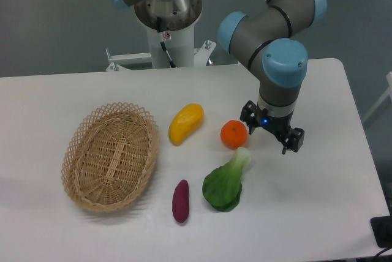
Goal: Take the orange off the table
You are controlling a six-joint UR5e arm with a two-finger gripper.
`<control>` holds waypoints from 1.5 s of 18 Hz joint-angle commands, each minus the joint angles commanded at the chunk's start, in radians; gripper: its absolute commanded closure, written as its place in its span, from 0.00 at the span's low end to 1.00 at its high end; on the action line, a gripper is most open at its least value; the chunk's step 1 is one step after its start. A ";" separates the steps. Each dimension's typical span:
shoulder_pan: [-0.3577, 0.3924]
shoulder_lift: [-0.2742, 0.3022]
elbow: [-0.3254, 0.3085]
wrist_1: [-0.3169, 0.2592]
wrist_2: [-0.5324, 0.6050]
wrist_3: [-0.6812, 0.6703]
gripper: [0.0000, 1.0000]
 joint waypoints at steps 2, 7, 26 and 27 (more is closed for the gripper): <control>0.000 0.000 0.000 0.000 0.000 0.000 0.00; -0.003 -0.002 -0.002 -0.006 0.002 -0.005 0.00; 0.003 0.037 -0.152 0.009 -0.014 -0.024 0.00; 0.005 0.037 -0.164 0.009 -0.014 -0.026 0.00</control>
